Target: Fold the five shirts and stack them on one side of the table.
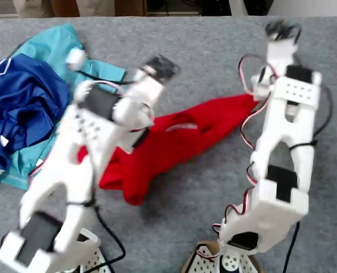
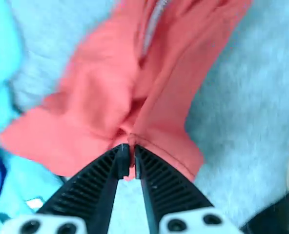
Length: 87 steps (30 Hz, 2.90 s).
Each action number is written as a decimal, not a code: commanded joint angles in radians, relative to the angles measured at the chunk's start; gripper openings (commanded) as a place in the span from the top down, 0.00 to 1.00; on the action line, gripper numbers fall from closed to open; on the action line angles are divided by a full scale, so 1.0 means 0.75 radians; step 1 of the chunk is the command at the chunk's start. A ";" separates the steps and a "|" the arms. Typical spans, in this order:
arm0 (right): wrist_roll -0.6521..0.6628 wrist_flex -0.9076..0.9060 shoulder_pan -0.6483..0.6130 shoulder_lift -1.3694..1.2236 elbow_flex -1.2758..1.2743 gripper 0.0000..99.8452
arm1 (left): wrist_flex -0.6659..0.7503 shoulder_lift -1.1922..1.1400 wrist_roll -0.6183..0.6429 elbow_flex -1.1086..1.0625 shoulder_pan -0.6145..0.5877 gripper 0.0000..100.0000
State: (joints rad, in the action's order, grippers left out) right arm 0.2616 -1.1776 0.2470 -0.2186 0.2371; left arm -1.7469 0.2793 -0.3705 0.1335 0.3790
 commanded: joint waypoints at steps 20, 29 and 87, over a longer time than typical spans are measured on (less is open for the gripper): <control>-0.333 -0.759 0.052 0.414 1.190 1.00 | -0.016 0.783 -0.090 0.180 -0.771 0.98; -0.252 -0.747 0.060 0.551 1.243 1.00 | -0.014 0.785 -0.086 0.303 -0.773 0.98; -0.100 0.155 -0.177 0.077 0.562 1.00 | 1.555 0.210 -0.092 -0.784 -0.636 0.98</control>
State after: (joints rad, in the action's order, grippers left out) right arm 0.1573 -0.9076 0.1197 -0.1941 0.6007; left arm -0.4212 0.4388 -0.4335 -0.5140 -0.0875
